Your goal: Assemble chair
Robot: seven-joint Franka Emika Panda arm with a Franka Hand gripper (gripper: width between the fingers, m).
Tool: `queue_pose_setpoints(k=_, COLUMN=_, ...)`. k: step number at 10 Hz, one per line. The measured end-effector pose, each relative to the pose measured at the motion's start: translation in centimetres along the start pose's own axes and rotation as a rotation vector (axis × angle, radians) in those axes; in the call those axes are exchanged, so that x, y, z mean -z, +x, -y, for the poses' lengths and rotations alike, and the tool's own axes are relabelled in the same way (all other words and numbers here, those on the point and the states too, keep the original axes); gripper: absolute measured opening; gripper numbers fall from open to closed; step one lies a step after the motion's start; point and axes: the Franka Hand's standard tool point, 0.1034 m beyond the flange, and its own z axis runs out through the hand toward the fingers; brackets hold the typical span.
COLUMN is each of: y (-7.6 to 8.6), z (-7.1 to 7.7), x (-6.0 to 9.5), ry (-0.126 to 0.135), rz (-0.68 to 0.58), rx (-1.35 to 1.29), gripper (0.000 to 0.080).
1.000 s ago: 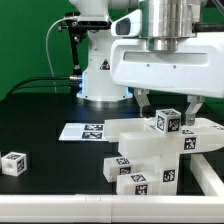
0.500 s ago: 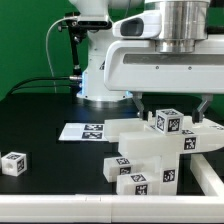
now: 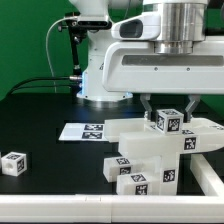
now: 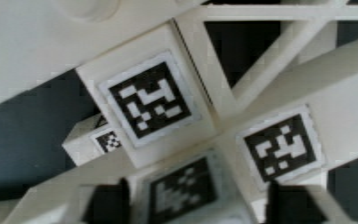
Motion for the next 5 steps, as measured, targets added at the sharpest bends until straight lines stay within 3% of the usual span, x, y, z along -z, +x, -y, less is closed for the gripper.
queue_pose_setpoints(k=5, y=0.19, z=-0.09, x=-0.04, ry=0.008, rz=-0.007, rx=-0.43, gripper=0.0284)
